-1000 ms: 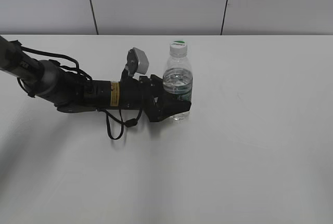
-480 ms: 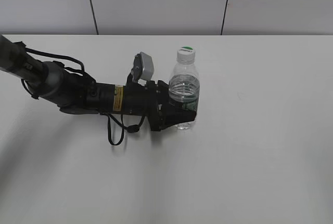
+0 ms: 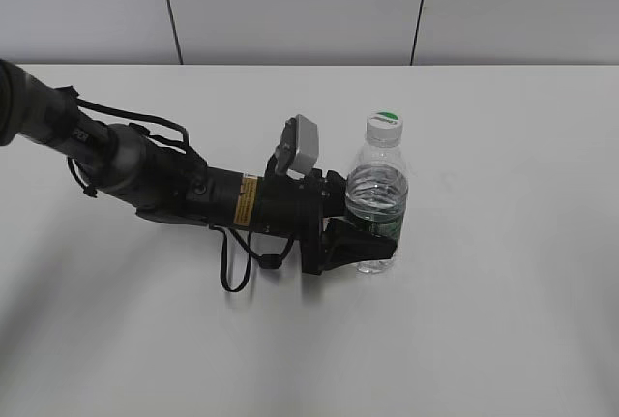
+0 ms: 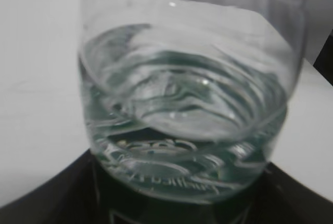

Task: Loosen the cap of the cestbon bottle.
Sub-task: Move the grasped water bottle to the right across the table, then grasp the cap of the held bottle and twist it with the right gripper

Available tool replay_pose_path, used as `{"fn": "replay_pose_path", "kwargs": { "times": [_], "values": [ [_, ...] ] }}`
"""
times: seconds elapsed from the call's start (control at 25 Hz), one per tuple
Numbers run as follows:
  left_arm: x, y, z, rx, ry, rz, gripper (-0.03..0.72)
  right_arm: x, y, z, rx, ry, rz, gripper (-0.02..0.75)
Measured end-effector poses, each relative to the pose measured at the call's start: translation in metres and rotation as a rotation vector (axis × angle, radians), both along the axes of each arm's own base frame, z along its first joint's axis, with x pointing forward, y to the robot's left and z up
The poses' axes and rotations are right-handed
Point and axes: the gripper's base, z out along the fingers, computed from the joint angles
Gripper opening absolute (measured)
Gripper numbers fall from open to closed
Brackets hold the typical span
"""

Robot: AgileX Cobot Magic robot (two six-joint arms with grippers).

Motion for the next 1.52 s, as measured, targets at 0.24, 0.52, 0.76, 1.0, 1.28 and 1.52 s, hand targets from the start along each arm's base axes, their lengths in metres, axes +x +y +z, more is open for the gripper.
{"fn": "replay_pose_path", "kwargs": {
  "times": [0.24, 0.52, 0.76, 1.0, 1.28, 1.52],
  "values": [
    [-0.001, -0.002, 0.0, 0.0, -0.007, -0.007, 0.533, 0.039, 0.002, 0.001, 0.067, 0.098, 0.036, 0.576],
    [-0.002, -0.002, 0.0, 0.001, -0.011, -0.009, 0.533, 0.115, 0.014, 0.03, 0.217, 0.222, 0.197, 0.576],
    [-0.002, -0.002, 0.0, 0.001, -0.011, -0.009, 0.533, 0.171, 0.03, 0.041, 0.298, 0.341, 0.369, 0.576],
    [-0.002, -0.002, 0.0, 0.001, -0.012, -0.009, 0.533, 0.204, 0.078, 0.046, 0.241, 0.46, 0.515, 0.576],
    [-0.002, -0.002, 0.0, 0.003, -0.012, -0.008, 0.533, 0.235, 0.122, 0.041, 0.111, 0.6, 0.551, 0.576],
    [-0.002, -0.002, 0.0, 0.003, -0.012, -0.008, 0.532, 0.269, 0.149, 0.036, 0.069, 0.602, 0.545, 0.576]
  ]
}}
